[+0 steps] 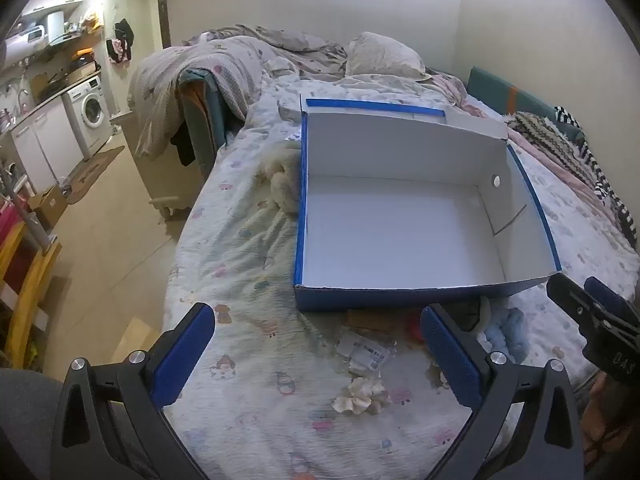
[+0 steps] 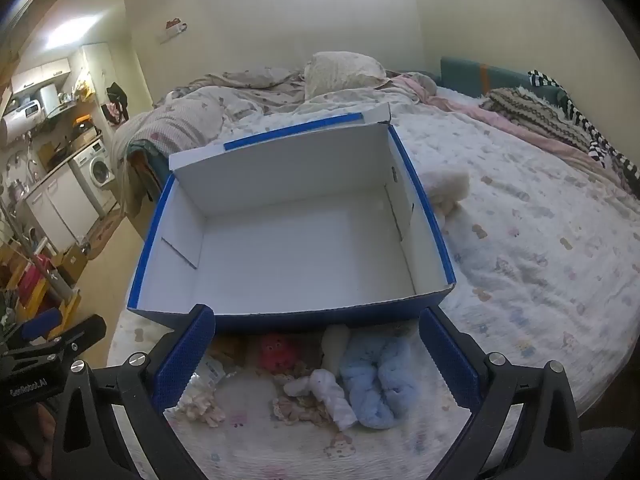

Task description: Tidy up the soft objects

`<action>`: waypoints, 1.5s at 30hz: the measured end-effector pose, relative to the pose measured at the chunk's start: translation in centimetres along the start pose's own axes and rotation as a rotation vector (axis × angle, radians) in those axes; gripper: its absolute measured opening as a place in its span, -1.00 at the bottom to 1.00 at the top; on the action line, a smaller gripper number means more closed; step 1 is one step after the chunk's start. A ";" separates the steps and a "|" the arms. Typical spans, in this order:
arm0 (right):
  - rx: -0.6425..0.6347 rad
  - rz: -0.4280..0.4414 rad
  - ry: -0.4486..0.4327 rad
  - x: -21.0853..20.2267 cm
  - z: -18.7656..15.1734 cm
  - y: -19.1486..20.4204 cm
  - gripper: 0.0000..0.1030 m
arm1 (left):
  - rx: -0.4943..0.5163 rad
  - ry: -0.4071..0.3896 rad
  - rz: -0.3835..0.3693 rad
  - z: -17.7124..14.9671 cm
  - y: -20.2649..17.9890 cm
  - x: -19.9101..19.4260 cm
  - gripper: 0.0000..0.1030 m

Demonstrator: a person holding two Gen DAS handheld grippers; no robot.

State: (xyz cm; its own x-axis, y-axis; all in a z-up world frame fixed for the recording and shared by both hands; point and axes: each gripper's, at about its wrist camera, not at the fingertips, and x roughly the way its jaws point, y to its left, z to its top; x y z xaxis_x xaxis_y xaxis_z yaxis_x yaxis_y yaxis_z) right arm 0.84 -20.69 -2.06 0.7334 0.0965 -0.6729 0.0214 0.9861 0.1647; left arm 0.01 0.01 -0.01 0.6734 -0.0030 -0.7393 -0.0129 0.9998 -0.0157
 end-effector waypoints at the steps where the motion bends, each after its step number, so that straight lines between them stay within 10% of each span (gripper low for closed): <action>1: 0.000 -0.001 -0.001 0.0 0.0 0.0 1.00 | 0.000 0.003 -0.001 0.0 0.0 0.0 0.99; 45: -0.020 -0.019 -0.007 -0.2 0.3 0.9 1.00 | 0.017 -0.039 0.010 0.1 -0.4 -1.1 0.99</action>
State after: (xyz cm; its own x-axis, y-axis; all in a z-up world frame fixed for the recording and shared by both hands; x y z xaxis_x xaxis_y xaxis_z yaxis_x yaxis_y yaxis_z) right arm 0.90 -19.84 -1.58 0.7375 0.0769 -0.6709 0.0221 0.9902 0.1377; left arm -0.63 -0.43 0.86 0.7016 0.0071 -0.7125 -0.0070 1.0000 0.0030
